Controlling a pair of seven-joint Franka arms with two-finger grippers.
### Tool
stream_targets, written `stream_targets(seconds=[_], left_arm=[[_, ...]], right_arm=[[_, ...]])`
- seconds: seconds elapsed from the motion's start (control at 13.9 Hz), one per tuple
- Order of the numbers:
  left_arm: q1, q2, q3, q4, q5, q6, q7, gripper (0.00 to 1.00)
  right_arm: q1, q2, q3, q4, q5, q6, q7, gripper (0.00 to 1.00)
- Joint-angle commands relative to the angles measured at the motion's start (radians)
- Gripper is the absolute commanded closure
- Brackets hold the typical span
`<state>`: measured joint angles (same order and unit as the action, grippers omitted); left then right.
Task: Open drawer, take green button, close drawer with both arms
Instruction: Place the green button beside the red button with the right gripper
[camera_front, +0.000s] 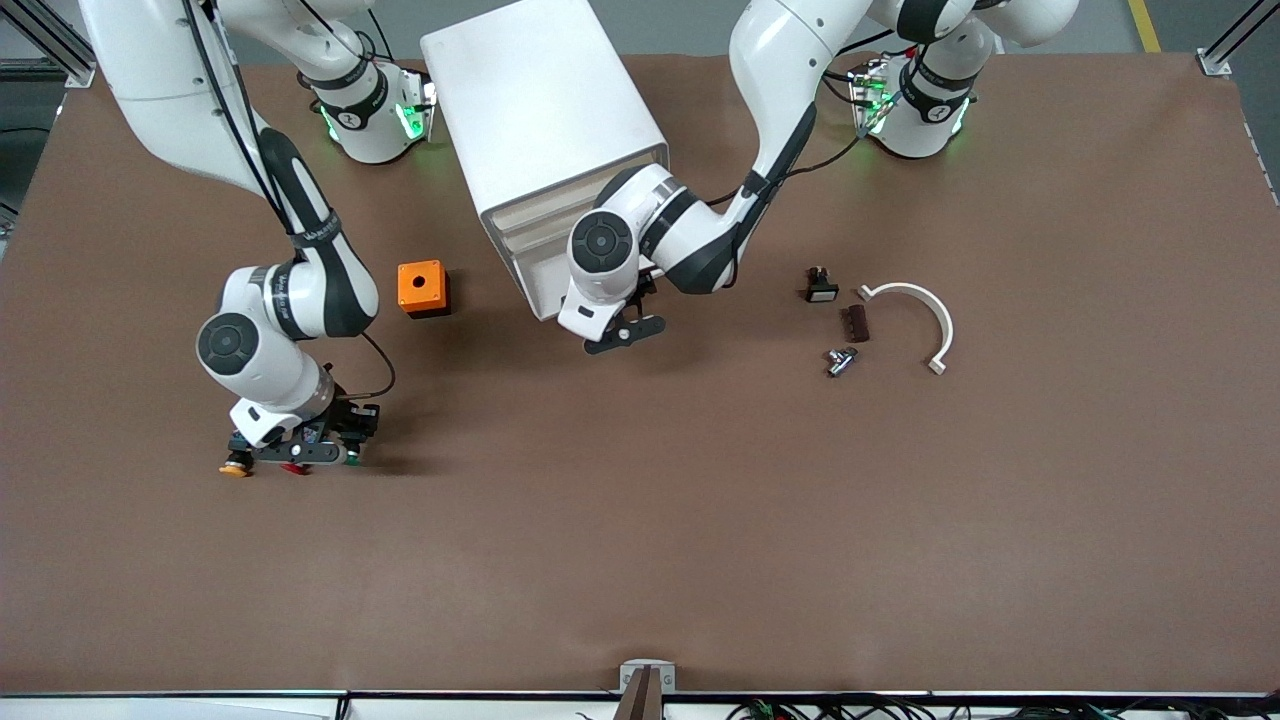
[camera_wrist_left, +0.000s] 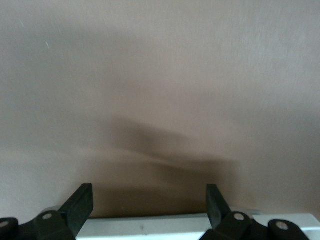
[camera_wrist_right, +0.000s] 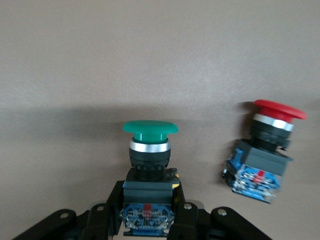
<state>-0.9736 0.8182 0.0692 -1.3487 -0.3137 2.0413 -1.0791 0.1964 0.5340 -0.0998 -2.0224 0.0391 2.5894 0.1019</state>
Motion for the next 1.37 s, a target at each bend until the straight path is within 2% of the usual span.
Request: stream_targets(seconds=[0.0,0.5,0.58,0.65,0.72,0.79,0.86,1.01,1.3], left_arm=[[0.010,-0.008,-0.038,-0.024,-0.053,0.010,-0.016,0.01],[0.012,-0.004,-0.055,-0.044,-0.235,0.010,-0.013,0.01],[0.012,-0.004,-0.055,-0.044,-0.272,0.010,-0.013,0.01],[0.010,-0.004,-0.055,-0.047,-0.306,0.008,-0.013,0.00],[0.009,-0.004,-0.055,-0.053,-0.333,0.008,-0.013,0.01],[0.009,-0.004,-0.055,-0.058,-0.353,0.008,-0.013,0.01],[0.009,-0.004,-0.055,-0.058,-0.369,0.008,-0.013,0.00],[0.009,-0.002,-0.055,-0.067,-0.392,0.007,-0.013,0.00],[0.016,-0.010,-0.054,-0.064,-0.394,0.007,-0.001,0.01]], right_arm=[[-0.011,0.014,0.017,0.010,0.005,0.009,-0.022,1.00],[-0.009,0.014,0.042,0.008,0.007,0.006,-0.021,0.98],[-0.009,0.014,0.043,0.010,0.007,0.005,-0.021,0.91],[-0.011,0.014,0.042,0.010,0.005,0.005,-0.021,0.89],[-0.014,0.014,0.042,0.011,0.005,0.002,-0.022,0.65],[-0.018,0.014,0.042,0.016,0.005,0.000,-0.022,0.06],[-0.020,0.012,0.042,0.017,0.007,-0.002,-0.018,0.00],[-0.022,0.001,0.040,0.049,0.007,-0.033,-0.021,0.00],[-0.049,-0.032,0.038,0.218,0.007,-0.349,-0.045,0.00]])
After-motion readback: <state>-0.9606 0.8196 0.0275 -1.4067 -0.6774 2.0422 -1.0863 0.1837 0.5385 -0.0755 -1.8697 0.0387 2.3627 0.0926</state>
